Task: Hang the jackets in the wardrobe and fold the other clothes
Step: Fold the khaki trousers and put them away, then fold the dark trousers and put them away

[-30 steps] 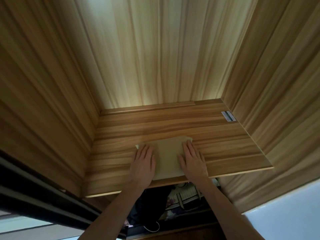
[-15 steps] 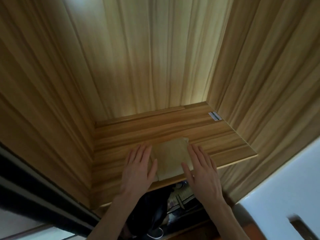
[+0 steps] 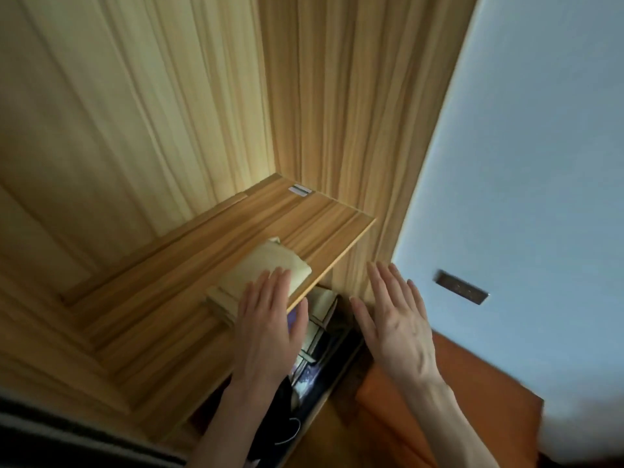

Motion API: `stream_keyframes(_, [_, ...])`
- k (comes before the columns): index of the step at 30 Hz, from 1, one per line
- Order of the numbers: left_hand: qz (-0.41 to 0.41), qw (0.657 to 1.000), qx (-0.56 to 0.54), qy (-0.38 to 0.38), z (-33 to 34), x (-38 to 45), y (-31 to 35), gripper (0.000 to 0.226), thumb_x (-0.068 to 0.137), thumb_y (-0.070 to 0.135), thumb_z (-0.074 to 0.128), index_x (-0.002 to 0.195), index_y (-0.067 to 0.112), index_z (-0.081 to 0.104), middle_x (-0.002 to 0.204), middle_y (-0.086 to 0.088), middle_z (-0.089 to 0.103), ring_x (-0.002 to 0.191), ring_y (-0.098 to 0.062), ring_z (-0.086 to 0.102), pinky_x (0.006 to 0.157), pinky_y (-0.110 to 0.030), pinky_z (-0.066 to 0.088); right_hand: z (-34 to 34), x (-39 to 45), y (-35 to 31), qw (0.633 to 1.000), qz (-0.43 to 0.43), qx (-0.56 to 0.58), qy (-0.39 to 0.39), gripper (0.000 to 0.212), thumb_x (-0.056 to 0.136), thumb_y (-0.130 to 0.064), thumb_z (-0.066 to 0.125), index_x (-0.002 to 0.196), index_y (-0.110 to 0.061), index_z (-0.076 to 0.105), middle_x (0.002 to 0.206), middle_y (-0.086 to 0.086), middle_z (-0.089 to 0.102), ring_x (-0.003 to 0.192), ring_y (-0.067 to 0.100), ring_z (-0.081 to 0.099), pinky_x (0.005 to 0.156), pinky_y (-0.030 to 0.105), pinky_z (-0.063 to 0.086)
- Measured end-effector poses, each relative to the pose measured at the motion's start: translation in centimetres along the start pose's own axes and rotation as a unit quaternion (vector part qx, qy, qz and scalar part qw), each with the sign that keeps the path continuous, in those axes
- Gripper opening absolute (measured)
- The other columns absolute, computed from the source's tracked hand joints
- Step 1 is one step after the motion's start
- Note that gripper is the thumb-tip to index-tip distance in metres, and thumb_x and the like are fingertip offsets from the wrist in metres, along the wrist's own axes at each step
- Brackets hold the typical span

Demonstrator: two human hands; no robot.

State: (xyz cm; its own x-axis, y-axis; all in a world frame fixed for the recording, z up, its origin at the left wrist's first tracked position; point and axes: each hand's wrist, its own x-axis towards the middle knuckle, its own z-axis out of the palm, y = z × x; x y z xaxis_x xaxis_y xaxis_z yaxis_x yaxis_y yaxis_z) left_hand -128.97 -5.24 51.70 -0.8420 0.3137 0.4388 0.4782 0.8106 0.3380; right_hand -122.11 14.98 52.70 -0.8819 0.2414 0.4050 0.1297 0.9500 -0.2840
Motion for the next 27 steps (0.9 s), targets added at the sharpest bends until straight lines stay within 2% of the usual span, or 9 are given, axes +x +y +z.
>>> stream_keyframes(3, [0.056,0.998,-0.023,-0.014,1.2,-1.0,2.4,0.055,0.108,0.045,0.041,0.15,0.011,0.051,0.153,-0.008,0.055,0.146,-0.026,0.046,0.119,-0.052,0.037,-2.0,-2.9,1.4,0.998,0.046,-0.028,0.011,0.067,0.11,-0.055,0.028,0.161,-0.014,0.037,0.166,0.005,0.037,0.159,0.02,0.022,0.13,0.044,0.02])
stream_keyframes(6, [0.11,0.992,-0.049,-0.043,2.2,-1.9,6.0,0.055,0.108,0.045,0.041,0.149,0.01,0.052,0.151,-0.009,0.057,0.144,-0.026,0.048,0.122,-0.049,0.035,-4.4,-6.4,3.5,0.992,0.108,-0.059,0.027,0.064,0.111,-0.053,0.035,0.162,-0.015,0.035,0.167,0.004,0.035,0.159,0.019,0.02,0.131,0.042,0.015])
stream_keyframes(8, [0.151,0.985,-0.068,-0.052,2.8,-2.7,8.7,0.054,0.108,0.043,0.042,0.149,0.008,0.052,0.15,-0.01,0.057,0.143,-0.026,0.049,0.122,-0.047,0.036,-6.2,-8.9,4.9,0.985,0.147,-0.077,0.045,0.066,0.108,-0.053,0.039,0.162,-0.015,0.036,0.167,0.005,0.036,0.159,0.019,0.022,0.131,0.043,0.016])
stream_keyframes(13, [0.251,0.957,-0.128,-0.064,4.0,-5.9,16.8,0.051,0.105,0.036,0.05,0.145,0.005,0.056,0.149,-0.014,0.059,0.142,-0.032,0.051,0.114,-0.054,0.042,-11.3,-16.2,8.0,0.959,0.243,-0.107,0.095,0.065,0.107,-0.052,0.043,0.159,-0.013,0.042,0.164,0.005,0.042,0.157,0.022,0.029,0.128,0.048,0.026])
stream_keyframes(19, [0.344,0.913,-0.19,-0.111,3.7,-14.0,27.0,0.053,0.108,0.043,0.04,0.151,0.012,0.049,0.155,-0.01,0.053,0.149,-0.026,0.044,0.122,-0.052,0.035,-17.2,-28.7,10.8,0.909,0.366,-0.156,0.127,0.062,0.109,-0.053,0.04,0.158,-0.015,0.042,0.163,0.004,0.044,0.157,0.022,0.029,0.129,0.045,0.022])
stream_keyframes(24, [0.415,0.865,-0.235,-0.154,2.4,-23.6,34.5,0.05,0.108,0.041,0.048,0.15,0.014,0.051,0.155,-0.008,0.053,0.148,-0.025,0.045,0.123,-0.049,0.034,-22.6,-41.1,11.4,0.853,0.456,-0.201,0.153,0.061,0.109,-0.052,0.044,0.158,-0.016,0.042,0.164,0.002,0.043,0.157,0.02,0.029,0.129,0.043,0.022])
stream_keyframes(27, [0.459,0.828,-0.269,-0.179,1.0,-29.6,38.5,0.052,0.108,0.041,0.045,0.149,0.01,0.052,0.152,-0.01,0.055,0.146,-0.026,0.046,0.121,-0.051,0.037,-25.4,-48.3,10.8,0.817,0.504,-0.219,0.173,0.06,0.11,-0.052,0.041,0.157,-0.014,0.044,0.162,0.004,0.046,0.155,0.021,0.032,0.128,0.043,0.023])
